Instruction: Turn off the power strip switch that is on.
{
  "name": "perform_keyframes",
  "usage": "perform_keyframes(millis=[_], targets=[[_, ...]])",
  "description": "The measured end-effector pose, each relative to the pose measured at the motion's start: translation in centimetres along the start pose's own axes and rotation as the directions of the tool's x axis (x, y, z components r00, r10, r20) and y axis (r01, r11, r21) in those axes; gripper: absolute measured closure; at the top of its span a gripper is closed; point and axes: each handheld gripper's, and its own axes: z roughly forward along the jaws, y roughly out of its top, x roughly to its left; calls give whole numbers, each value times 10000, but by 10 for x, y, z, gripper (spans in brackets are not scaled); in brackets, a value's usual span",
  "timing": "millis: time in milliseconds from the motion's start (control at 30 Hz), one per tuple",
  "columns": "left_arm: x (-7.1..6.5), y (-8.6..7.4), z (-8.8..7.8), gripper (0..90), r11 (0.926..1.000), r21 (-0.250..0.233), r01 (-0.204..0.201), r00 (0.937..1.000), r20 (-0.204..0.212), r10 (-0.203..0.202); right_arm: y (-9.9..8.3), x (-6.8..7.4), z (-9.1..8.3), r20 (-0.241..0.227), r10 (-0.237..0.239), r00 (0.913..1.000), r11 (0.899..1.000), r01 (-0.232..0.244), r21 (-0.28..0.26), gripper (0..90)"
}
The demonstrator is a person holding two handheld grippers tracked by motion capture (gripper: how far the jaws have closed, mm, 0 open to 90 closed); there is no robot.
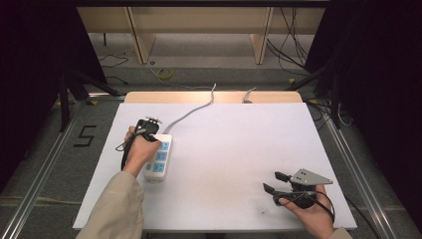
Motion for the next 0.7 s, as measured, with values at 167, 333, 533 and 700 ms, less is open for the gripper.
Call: perform_keyframes(millis=[167,333,533,700], targets=[[1,0,0,898,10000,16,5,10000,32,-5,0,0,0,11,0,10000,10000,0,-7,374],[0,0,0,898,10000,19,-33,10000,11,33,0,0,0,11,-14,10000,10000,14,-12,374],[0,1,0,898,10000,57,-3,10000,6,3,0,0,0,3,-23,10000,10000,23,-10,374],[0,1,0,898,9999,76,-94,9999,-35,95,0,0,0,0,-11,10000,10000,11,-15,374]])
